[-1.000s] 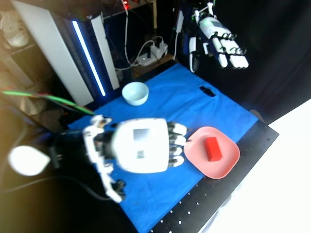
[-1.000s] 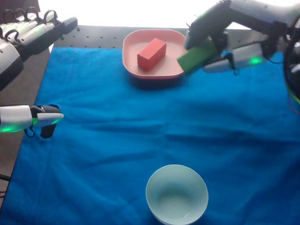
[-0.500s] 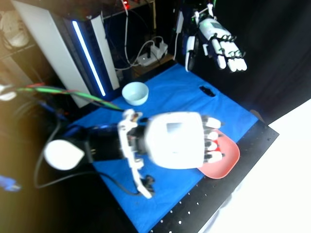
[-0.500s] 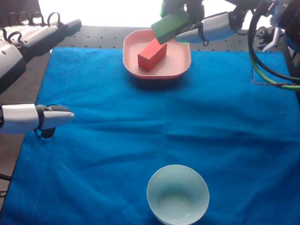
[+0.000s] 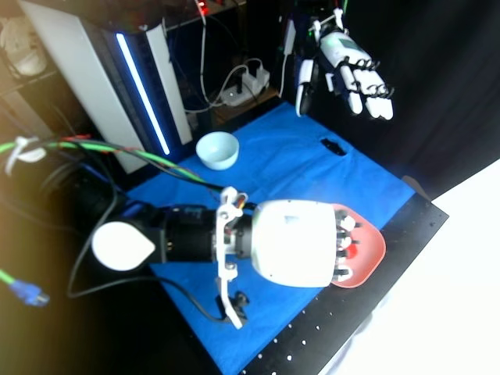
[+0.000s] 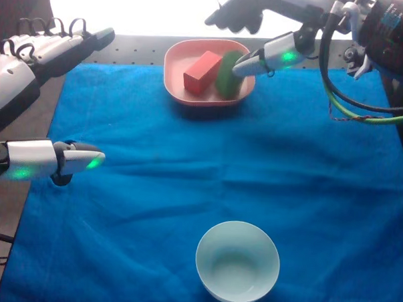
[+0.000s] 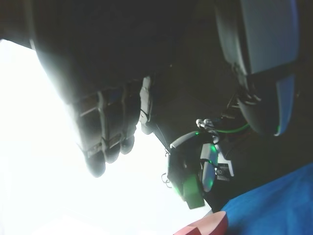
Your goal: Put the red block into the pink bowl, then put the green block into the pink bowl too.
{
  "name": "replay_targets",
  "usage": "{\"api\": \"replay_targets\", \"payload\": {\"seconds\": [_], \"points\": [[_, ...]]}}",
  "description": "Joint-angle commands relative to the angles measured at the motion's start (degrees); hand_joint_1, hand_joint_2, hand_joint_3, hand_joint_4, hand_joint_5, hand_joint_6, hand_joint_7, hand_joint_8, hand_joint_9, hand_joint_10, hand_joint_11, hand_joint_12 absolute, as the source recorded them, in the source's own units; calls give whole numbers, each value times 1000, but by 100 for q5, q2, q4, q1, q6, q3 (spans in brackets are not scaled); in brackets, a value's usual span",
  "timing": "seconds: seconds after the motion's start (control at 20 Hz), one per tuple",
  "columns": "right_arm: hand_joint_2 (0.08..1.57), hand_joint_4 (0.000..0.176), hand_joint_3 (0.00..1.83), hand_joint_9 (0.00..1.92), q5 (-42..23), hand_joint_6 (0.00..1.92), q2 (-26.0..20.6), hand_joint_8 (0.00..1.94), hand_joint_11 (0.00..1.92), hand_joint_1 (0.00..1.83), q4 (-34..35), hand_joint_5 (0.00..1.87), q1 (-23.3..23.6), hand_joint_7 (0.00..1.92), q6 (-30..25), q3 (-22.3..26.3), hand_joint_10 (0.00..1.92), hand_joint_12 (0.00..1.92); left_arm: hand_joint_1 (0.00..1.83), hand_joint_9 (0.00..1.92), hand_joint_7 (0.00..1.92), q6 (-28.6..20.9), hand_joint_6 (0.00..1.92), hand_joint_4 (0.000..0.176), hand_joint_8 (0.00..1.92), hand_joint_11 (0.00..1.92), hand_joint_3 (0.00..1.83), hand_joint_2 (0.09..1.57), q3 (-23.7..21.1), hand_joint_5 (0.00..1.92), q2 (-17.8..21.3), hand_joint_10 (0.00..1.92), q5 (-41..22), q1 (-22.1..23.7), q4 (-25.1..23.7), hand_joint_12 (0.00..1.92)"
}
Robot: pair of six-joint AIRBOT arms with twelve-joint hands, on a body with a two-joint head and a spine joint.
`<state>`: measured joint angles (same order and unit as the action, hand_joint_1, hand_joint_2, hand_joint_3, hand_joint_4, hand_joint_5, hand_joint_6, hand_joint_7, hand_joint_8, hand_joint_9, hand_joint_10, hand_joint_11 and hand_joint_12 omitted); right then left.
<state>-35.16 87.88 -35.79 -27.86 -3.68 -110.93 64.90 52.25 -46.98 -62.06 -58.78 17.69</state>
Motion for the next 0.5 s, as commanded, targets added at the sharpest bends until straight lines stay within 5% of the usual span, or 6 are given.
{"api": "replay_targets", "payload": {"seconds": [0.0, 0.05, 0.1, 0.25, 0.3, 0.45], "points": [[861, 101, 0, 276, -473, 0, -12, 1, 91, 925, 299, 147, 85, 183, -28, -33, 12, 878, 832, 72, 109, -29, 0, 176, 0, 0, 2, 951, 14, 25, -8, 3, -755, 65, -40, 363], [848, 152, 0, 188, -473, 0, -15, 0, 17, 912, 299, 38, 85, 80, -28, -33, 2, 863, 834, 64, 107, -29, 0, 176, 0, 0, 1, 949, 14, 24, -9, 2, -756, 65, -40, 343], [809, 171, 0, 151, -474, 0, -16, 0, 3, 891, 299, 7, 85, 15, -28, -29, 8, 1006, 840, 56, 108, -29, 1, 176, 0, 0, 0, 945, 13, 34, -9, 1, -761, 64, -38, 308], [762, 176, 0, 243, -476, 0, -17, 10, 2, 798, 301, 0, 85, 58, -28, 117, 37, 1340, 840, 38, 72, -31, 0, 169, 0, 0, 3, 959, 8, 30, -5, 0, -790, 64, -31, 237], [768, 176, 1, 48, -477, 0, -67, 1, 0, 800, 302, 0, 85, 11, -28, 249, 7, 1084, 829, 49, 77, -33, 1, 167, 1, 0, 1, 959, 0, 35, 2, 3, -807, 63, -30, 272], [789, 176, 0, 0, -951, 0, -488, 0, 0, 850, 561, 0, -65, 0, -28, 542, 0, 119, 814, 66, 92, -35, 2, 176, 5, 0, 0, 947, -48, 26, 47, 5, -854, 55, -24, 258]]}}
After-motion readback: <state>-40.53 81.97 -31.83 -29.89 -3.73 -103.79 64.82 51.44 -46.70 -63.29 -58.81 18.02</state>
